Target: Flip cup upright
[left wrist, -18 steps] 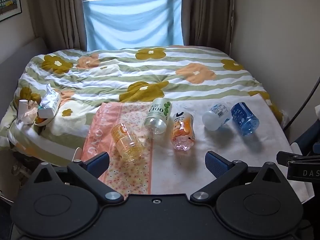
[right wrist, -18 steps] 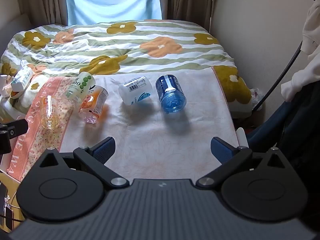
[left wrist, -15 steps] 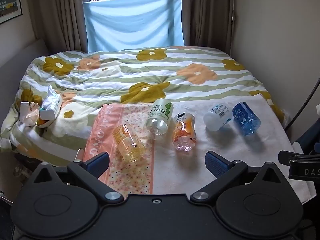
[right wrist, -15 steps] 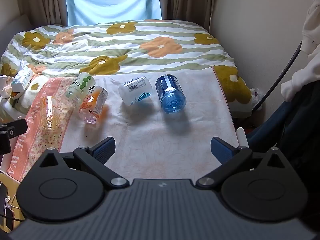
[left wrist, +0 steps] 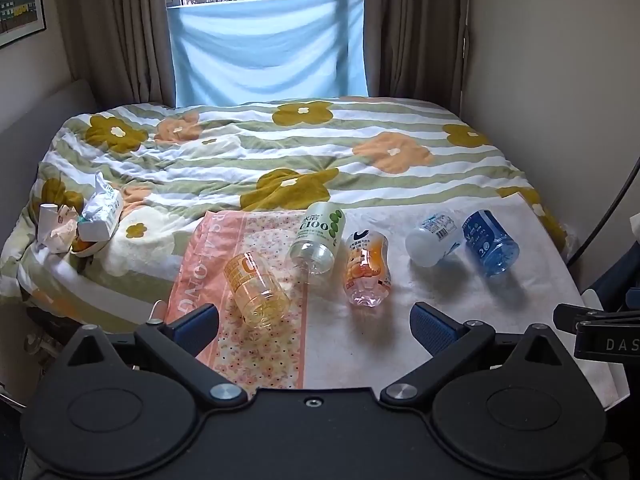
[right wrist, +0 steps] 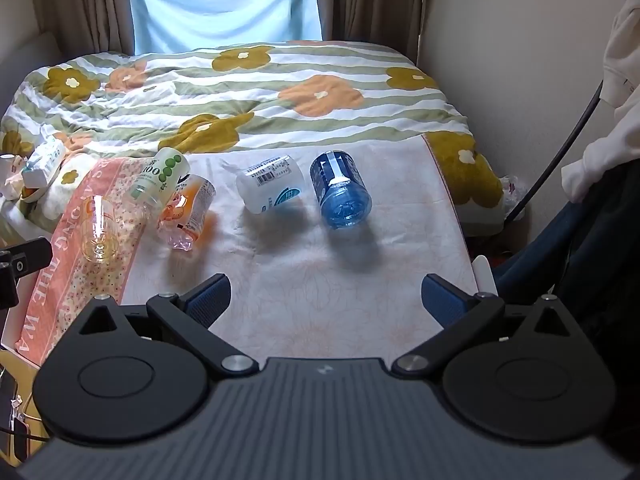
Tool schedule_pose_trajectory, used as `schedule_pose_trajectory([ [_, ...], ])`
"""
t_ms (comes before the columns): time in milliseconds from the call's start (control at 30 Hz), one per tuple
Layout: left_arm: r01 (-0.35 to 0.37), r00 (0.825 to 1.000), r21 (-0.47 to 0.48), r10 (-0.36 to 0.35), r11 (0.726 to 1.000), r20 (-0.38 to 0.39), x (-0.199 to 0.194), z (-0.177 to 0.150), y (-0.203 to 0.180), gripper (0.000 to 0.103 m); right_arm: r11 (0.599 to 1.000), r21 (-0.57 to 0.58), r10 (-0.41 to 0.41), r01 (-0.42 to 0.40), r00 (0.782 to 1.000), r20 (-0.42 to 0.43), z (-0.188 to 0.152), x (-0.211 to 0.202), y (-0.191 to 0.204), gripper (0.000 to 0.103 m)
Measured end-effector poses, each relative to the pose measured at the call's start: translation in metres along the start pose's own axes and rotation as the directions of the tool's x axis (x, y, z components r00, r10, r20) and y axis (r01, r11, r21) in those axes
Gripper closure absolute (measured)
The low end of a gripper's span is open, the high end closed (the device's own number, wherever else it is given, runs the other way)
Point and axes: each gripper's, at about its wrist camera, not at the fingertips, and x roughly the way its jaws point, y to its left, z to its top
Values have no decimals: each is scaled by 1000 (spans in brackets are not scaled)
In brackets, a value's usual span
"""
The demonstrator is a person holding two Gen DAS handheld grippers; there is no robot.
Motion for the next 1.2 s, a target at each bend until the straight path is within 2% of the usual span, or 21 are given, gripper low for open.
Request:
schedule_pose_trajectory([
  [1200, -3, 1000, -6, 3, 1000, 1, 1, -3, -2, 0, 1000, 0, 8, -8, 1000, 0, 0, 1, -5, 0],
])
